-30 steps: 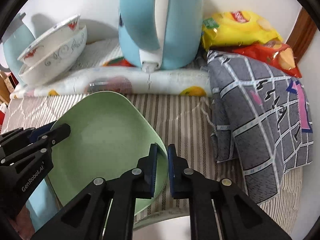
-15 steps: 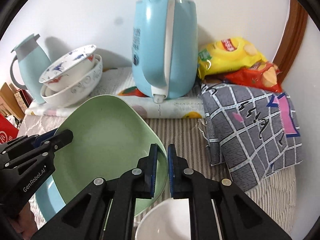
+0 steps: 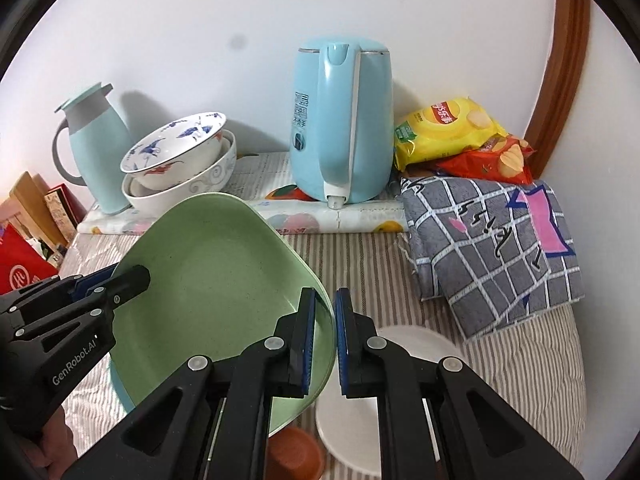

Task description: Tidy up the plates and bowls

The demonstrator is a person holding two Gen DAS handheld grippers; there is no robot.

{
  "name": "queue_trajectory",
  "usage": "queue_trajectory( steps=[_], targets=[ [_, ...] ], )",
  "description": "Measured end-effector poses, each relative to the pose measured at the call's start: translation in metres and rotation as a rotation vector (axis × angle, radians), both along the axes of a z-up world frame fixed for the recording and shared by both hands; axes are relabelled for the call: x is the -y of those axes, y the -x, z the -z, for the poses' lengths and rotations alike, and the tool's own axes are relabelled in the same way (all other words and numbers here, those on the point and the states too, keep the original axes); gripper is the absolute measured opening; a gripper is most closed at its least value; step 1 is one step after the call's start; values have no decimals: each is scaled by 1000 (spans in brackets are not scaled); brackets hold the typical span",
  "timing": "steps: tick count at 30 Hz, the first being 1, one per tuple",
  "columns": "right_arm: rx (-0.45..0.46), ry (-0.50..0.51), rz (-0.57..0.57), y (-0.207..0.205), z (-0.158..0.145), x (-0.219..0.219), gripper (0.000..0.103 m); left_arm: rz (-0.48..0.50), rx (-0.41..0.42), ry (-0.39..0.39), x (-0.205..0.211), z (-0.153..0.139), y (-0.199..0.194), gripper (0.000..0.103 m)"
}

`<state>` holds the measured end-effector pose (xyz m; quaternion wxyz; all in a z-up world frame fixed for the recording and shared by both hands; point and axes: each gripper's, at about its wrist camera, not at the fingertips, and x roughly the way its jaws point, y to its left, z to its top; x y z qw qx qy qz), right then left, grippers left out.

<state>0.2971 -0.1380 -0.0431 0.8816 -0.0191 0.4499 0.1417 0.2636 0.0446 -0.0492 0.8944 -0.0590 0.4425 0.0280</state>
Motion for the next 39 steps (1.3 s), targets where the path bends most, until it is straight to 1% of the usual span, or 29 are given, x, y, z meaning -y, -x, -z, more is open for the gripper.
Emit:
queue_trajectory(
  steps=[5,17,21,28,39],
  targets=[
    [16,5,7,21,-9,0,10,0,13,17,-1,-6,19,14],
    [47,-13,24,61,-32,8,10,12,52,8,2,-29,57,14],
    [50,-25,20,71,-36,7,10,8,57,10,-1,-32,67,14],
    [49,-29,3,81,-35,-2,10,-8,52,8,-12,-30,81,14],
    [29,-49,-22,85,-23,-27,10,-38,30,-6,-35,-21,86,14]
  ],
)
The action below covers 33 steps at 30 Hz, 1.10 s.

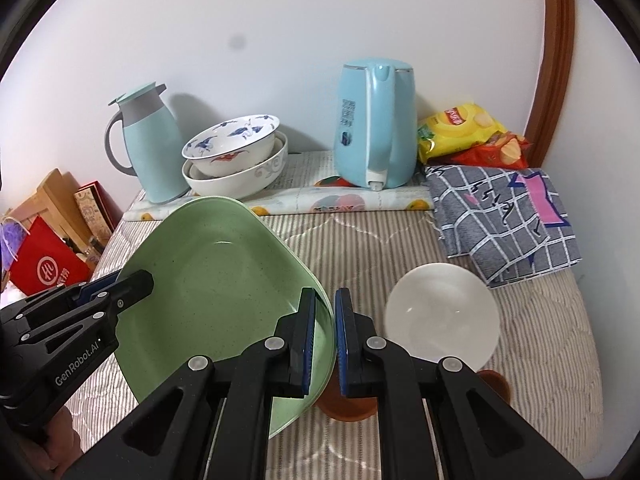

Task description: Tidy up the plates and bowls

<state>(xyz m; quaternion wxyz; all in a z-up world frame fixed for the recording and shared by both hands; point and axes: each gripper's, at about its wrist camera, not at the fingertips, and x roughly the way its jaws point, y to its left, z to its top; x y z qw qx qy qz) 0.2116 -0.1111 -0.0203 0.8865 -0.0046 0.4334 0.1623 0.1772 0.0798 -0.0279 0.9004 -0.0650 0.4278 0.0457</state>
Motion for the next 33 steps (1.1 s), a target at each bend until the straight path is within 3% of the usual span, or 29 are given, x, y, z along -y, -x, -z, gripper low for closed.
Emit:
queue_trajectory(
  steps=[33],
  targets=[
    [-176,69,-91,-38,85,-55,10,-56,-181,19,-44,84,-32,14]
  ],
)
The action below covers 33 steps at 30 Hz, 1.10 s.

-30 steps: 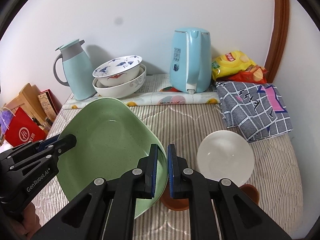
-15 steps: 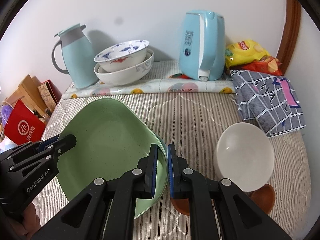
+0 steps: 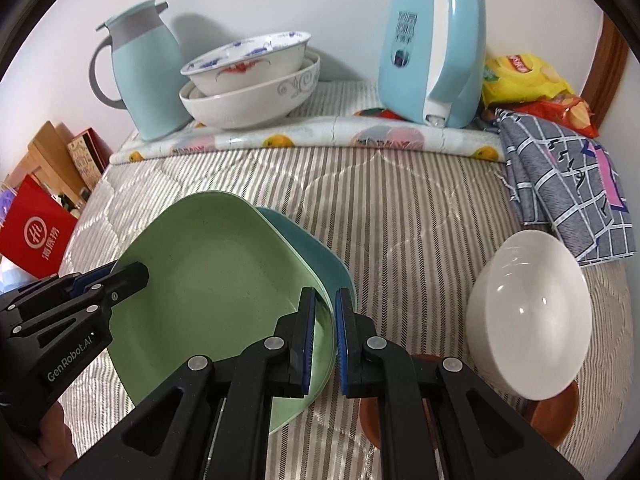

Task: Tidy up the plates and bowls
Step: 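Lower the green plate with both grippers over the blue plate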

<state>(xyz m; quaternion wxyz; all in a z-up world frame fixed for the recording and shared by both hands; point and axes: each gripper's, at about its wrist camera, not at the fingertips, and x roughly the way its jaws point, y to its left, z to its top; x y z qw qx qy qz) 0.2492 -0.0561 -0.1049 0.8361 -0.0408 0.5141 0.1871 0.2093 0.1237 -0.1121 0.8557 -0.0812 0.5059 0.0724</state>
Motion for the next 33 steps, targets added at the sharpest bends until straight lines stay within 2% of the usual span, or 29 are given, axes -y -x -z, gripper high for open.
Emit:
queue_trajectory(
  steps=[17,29,30,32,33],
  targets=[
    [-17,37,-2,-29,20,-7,11,1,-19,28,-2,21,-24,14],
    [-10,71,-28,-28,27,-11,13,8,-45,44,-3,27,-22,15],
    [-10,77,-29,-27,27,-12,14,12,-47,46,-3,26,-21,16],
    [0,74,-28,-23,24,-11,17,15,-43,44,-2,24,-18,30],
    [12,64,-27,-20,21,-10,24,12,-42,34,-1,22,-16,33]
  ],
)
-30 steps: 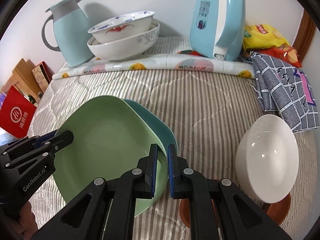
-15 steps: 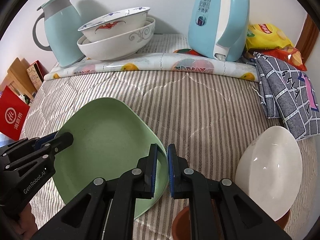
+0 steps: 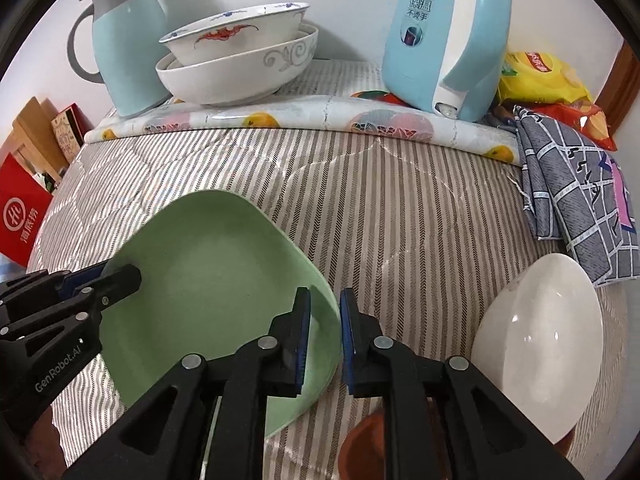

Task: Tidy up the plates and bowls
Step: 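Lower the green plate with both grippers over the blue plate, then open both grippers to release the green plate onto the blue plate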

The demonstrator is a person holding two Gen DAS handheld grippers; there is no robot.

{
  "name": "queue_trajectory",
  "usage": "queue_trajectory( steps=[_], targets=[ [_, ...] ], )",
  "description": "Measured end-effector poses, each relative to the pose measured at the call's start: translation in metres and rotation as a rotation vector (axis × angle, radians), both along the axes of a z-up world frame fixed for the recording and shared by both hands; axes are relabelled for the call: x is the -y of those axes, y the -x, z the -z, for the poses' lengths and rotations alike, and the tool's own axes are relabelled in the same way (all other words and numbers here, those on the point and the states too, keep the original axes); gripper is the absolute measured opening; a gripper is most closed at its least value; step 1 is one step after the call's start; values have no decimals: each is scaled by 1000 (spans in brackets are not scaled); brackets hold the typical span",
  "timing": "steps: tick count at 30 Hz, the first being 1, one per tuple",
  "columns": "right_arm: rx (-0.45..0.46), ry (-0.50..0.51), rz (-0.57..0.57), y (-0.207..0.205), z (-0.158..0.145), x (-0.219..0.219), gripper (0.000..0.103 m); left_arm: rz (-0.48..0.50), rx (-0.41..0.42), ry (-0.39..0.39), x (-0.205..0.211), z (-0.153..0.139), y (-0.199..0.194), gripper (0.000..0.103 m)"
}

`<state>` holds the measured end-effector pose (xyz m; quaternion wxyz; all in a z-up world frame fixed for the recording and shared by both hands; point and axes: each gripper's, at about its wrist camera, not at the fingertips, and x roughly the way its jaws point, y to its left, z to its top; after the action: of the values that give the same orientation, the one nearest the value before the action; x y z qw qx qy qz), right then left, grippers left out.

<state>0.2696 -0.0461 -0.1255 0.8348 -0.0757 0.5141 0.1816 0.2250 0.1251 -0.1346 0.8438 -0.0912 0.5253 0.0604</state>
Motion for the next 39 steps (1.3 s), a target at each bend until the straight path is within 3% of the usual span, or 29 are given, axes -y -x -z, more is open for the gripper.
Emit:
queue_trajectory(
  steps=[2,3,14,21,26,36,39],
  targets=[
    [9,-16,1,6,-7,3,37,1,13,-7,0,-4,4,36],
    [21,-25,4,9,-11,5,39,-1,18,-6,0,-7,6,36],
    [142,-101,103,51,-64,65,54,8,104,-21,24,-50,38,36],
    [196,-123,205,81,-82,134,55,41,158,-13,61,-70,58,36],
    [186,-103,265,94,-79,173,59,74,189,-42,94,-75,71,36],
    [118,-114,327,107,-55,234,60,79,134,-2,128,-58,79,36],
    [105,-114,332,107,-46,243,60,74,114,-4,137,-50,79,41]
  ],
)
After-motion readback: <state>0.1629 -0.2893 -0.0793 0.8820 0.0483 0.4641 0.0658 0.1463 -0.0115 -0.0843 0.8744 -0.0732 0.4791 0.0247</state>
